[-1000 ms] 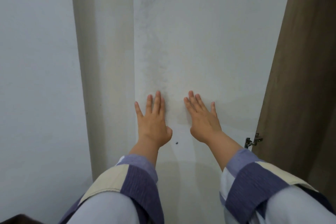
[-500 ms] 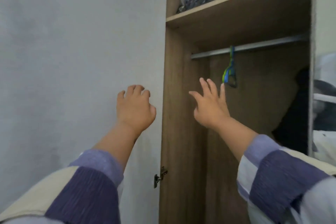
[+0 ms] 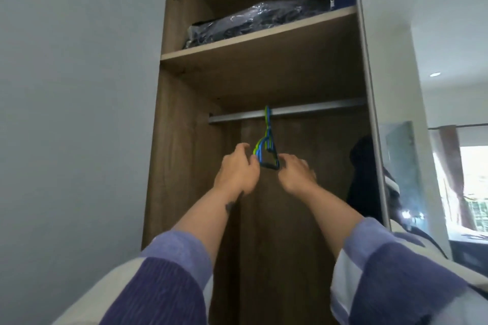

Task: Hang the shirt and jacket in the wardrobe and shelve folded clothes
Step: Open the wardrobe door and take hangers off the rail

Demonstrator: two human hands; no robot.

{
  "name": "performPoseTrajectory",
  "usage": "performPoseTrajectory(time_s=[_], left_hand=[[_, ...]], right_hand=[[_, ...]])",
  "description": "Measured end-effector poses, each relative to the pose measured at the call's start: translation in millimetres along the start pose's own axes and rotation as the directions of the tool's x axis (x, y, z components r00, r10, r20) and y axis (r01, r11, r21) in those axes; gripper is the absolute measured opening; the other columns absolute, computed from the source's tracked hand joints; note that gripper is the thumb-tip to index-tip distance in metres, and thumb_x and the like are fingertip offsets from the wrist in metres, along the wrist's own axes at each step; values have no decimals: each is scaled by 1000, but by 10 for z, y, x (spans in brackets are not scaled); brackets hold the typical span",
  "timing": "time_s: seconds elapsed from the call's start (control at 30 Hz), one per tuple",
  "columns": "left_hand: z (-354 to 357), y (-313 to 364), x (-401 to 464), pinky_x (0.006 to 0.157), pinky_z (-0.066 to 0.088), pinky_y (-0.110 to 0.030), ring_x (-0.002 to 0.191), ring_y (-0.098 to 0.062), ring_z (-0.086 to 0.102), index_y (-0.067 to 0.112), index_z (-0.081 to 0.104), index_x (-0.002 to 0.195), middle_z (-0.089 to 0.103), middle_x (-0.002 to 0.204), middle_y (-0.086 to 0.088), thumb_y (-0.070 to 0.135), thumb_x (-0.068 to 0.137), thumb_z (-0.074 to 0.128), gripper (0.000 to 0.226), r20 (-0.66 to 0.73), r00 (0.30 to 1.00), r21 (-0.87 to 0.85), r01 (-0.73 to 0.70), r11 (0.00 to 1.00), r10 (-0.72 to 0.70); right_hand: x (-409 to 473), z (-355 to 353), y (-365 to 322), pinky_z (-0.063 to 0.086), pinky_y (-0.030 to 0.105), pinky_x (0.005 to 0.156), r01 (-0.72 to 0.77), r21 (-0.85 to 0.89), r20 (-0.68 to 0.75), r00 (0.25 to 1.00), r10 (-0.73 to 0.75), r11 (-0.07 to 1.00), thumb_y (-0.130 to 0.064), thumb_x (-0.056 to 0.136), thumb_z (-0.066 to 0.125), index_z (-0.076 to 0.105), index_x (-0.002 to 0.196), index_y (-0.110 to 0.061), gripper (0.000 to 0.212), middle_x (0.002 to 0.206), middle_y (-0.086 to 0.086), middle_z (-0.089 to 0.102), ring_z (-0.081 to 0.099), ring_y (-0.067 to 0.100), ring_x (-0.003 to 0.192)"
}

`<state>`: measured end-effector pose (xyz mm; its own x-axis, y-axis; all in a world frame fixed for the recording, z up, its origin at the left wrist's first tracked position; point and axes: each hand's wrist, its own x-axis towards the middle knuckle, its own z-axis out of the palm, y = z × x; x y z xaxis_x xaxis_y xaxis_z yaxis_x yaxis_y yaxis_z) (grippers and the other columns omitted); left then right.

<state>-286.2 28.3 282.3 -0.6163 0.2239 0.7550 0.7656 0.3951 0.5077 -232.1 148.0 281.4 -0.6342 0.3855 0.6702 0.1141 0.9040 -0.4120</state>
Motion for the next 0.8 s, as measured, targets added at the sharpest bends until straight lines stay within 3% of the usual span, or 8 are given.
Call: performPoseTrajectory(time_s=[0.2, 0.4, 0.5, 0.63, 0.7, 0.8], left_hand=[[229, 57, 312, 103, 35, -29, 127, -25, 47, 18, 37, 141, 49, 139, -7, 30, 100, 39, 43, 13, 993, -359, 110, 927, -113], [391, -42, 489, 93, 43, -31, 111, -21, 55, 17, 48, 133, 56, 127, -7, 23, 95, 47, 38, -3, 979, -411, 183, 893, -202], [375, -80, 546, 90, 45, -35, 108, -30, 57, 14, 60, 118, 63, 118, -11, 21, 92, 46, 31, -88, 972, -351, 176, 920, -219], [265, 0, 571, 79, 44, -34, 99, -34, 60, 11, 66, 98, 67, 103, -15, 31, 97, 44, 30, -198, 976, -220, 44, 975, -89], [210, 63, 671, 83, 47, -35, 98, -32, 63, 16, 69, 91, 69, 102, -13, 33, 98, 43, 32, -258, 958, -268, 57, 962, -129], [164, 117, 822, 87, 53, -40, 93, -32, 67, 21, 59, 64, 71, 97, -16, 31, 97, 46, 37, -291, 931, -403, 88, 911, -218]], right_hand=[[287, 267, 3, 6, 51, 118, 96, 36, 133, 986, -100, 995, -8, 91, 39, 26, 148, -26, 61, 158, 1, 21, 9, 22, 147], [289, 395, 68, 10, 48, 118, 127, 57, 71, 989, -131, 990, -3, 88, 40, 39, 138, -24, 54, 140, 8, 51, 40, 28, 134], [273, 401, 128, 23, 45, 114, 117, 28, 24, 993, -118, 993, -3, 87, 41, 45, 131, -19, 47, 138, 9, 52, 45, 30, 129], [256, 374, 156, 32, 43, 109, 111, 29, 5, 994, -111, 993, -8, 81, 46, 50, 124, -16, 44, 135, 7, 52, 49, 31, 124], [240, 347, 135, 41, 39, 100, 85, 19, 13, 996, -86, 996, -14, 80, 49, 51, 121, -17, 41, 132, 6, 53, 53, 32, 119], [224, 311, 101, 42, 37, 94, 74, -40, 19, 997, -73, 996, -17, 82, 50, 49, 120, -15, 38, 131, 6, 52, 54, 32, 117]])
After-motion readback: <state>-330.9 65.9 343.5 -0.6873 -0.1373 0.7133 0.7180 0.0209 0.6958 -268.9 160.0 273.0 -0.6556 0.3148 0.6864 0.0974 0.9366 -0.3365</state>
